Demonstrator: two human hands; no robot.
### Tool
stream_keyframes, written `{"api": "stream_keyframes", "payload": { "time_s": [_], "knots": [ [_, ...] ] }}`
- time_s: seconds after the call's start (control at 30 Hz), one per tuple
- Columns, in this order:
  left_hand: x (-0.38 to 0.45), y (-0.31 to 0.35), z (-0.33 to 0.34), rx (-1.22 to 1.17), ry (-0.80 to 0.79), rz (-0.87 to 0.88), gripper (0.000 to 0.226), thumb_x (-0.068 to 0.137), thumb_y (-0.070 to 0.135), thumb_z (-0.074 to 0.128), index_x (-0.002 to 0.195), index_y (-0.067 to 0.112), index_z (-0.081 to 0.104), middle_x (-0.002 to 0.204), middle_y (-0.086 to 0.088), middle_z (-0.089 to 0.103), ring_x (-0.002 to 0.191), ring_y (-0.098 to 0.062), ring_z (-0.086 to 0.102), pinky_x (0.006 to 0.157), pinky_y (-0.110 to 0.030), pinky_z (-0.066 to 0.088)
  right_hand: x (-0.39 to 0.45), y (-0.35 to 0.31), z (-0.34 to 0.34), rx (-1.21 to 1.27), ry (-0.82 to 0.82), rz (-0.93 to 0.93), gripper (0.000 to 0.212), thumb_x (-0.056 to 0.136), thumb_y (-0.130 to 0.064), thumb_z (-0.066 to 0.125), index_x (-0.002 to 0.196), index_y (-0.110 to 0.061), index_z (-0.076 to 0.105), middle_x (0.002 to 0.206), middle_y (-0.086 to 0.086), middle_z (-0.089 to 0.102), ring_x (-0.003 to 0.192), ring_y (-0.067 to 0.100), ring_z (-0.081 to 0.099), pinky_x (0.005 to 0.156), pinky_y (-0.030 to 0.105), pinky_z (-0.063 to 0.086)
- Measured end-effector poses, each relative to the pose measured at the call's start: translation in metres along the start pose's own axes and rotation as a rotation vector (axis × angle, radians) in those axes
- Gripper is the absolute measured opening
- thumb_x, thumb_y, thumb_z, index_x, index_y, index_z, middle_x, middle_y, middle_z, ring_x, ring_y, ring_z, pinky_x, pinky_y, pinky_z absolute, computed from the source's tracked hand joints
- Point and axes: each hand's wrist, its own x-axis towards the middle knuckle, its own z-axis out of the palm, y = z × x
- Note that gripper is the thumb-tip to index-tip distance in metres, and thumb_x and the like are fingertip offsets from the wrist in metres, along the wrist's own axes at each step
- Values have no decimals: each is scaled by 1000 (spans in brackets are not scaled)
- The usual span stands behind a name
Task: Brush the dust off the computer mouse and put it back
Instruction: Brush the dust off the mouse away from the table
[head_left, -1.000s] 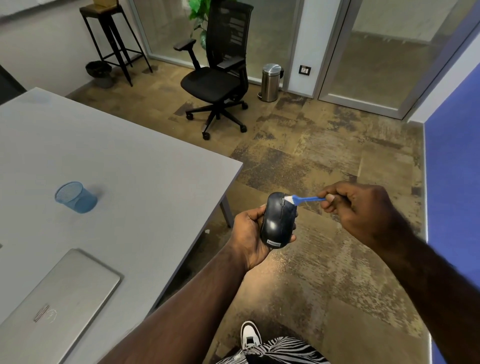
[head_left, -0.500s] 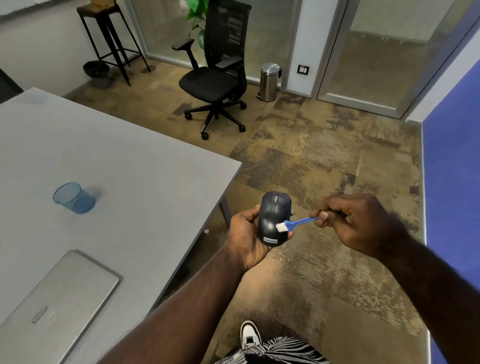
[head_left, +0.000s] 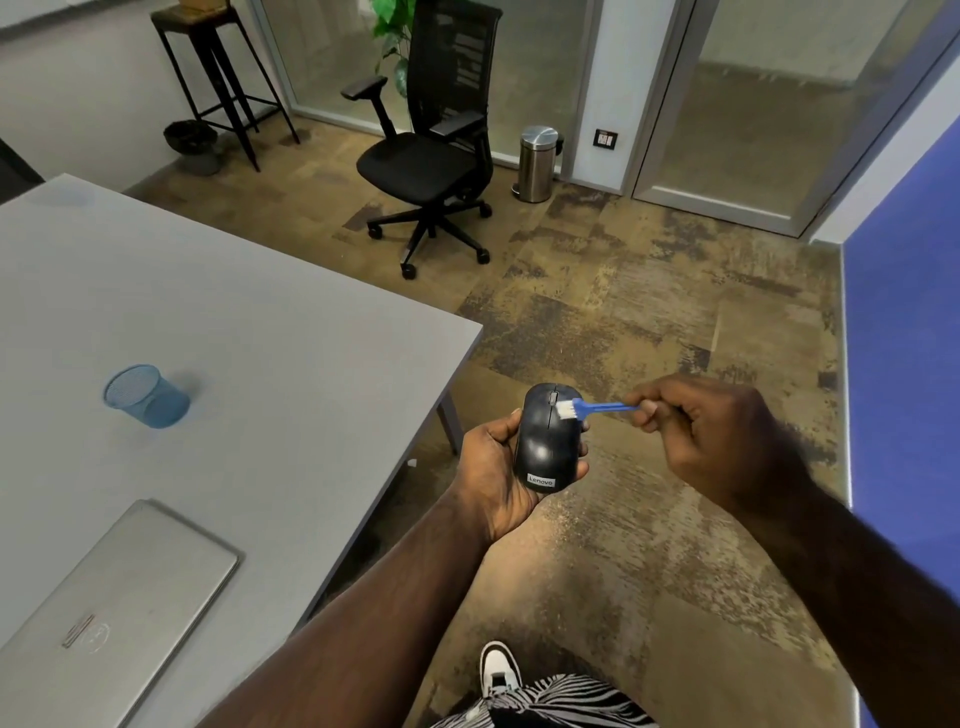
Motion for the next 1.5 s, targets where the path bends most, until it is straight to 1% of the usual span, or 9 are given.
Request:
{"api": "stream_keyframes", "payload": {
  "time_s": [0.13, 0.37, 0.6, 0.83, 1.1, 1.2, 1.3, 1.4, 1.5],
  "knots": [
    [0, 0, 0, 0, 18, 9, 48, 96, 28, 33, 119, -3, 62, 108, -25, 64, 86, -36, 63, 71, -43, 58, -1, -3, -1, 9, -85, -42, 18, 86, 3, 63, 92, -10, 74, 82, 0, 72, 66, 16, 66, 52, 38, 54],
    [-3, 0, 4, 55, -23, -17, 52, 96, 29, 31, 124, -2, 62, 114, -22, 64, 91, -33, 60, 73, -41, 56, 6, -3, -2, -71, 34, 61, 18, 87, 2, 61, 93, -9, 74, 84, 1, 72, 63, 11, 63, 53, 30, 53],
    [-5, -3, 6, 167, 27, -19, 50, 93, 30, 38, 126, 1, 61, 120, -22, 63, 90, -33, 64, 70, -41, 58, 11, 1, -3, -83, 37, 161, 19, 89, -1, 59, 94, -10, 75, 83, -2, 72, 65, 12, 63, 55, 33, 55],
    [-4, -3, 5, 206, 103, 2, 48, 93, 29, 42, 127, 1, 61, 135, -26, 55, 92, -36, 63, 72, -42, 57, 13, -2, -5, -62, -17, 89, 18, 89, 0, 59, 93, -9, 74, 83, 0, 72, 67, 16, 65, 57, 40, 56],
    [-2, -3, 5, 184, 160, 34, 37, 92, 26, 45, 108, 6, 72, 114, -21, 65, 84, -35, 65, 65, -41, 58, 10, -6, -6, -18, -133, 39, 19, 88, 2, 60, 93, -10, 74, 87, 0, 73, 75, 15, 69, 62, 39, 58],
    [-1, -4, 4, 187, 151, 35, 42, 93, 27, 45, 121, 2, 65, 116, -20, 62, 85, -35, 64, 67, -42, 58, 10, -2, -5, -63, -59, 70, 18, 88, 1, 60, 92, -11, 74, 86, 1, 72, 70, 16, 66, 59, 40, 56],
    [0, -5, 6, 167, 143, 42, 42, 94, 28, 44, 121, 3, 64, 115, -20, 63, 85, -34, 65, 66, -42, 58, 6, -3, -4, -34, -120, 27, 18, 88, -1, 62, 92, -14, 73, 85, -4, 72, 68, 5, 65, 55, 31, 55],
    [0, -6, 5, 144, 129, 49, 38, 95, 27, 43, 112, 4, 68, 112, -19, 65, 81, -33, 65, 67, -41, 58, -3, -5, 1, -15, -262, 6, 21, 86, -3, 65, 92, -22, 74, 80, -13, 68, 64, -4, 59, 48, 14, 40],
    [1, -4, 2, 121, 103, 58, 43, 96, 28, 39, 120, 1, 64, 115, -21, 63, 87, -33, 64, 73, -43, 56, -4, -1, 2, -32, -127, 41, 18, 89, -5, 61, 96, -18, 73, 88, -5, 72, 64, 0, 62, 50, 23, 51]
  ]
}}
